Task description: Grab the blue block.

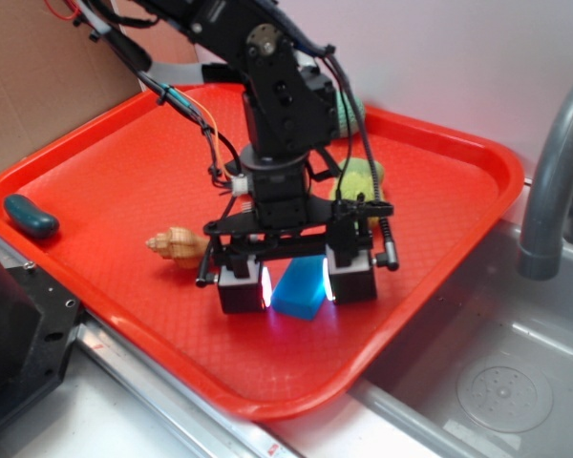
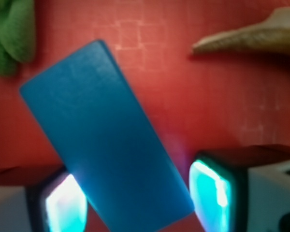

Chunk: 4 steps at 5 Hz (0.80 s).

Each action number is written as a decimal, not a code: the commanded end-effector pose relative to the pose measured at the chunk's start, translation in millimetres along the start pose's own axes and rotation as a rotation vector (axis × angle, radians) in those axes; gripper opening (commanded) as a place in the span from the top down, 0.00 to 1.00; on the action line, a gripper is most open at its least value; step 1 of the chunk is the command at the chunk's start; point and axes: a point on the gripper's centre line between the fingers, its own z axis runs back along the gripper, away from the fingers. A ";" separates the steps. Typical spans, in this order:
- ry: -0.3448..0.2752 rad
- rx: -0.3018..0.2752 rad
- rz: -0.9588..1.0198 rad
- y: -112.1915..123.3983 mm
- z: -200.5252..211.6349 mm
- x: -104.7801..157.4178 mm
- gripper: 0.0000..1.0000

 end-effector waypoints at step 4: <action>-0.233 0.075 -0.745 4.1 156.6 64.6 1.00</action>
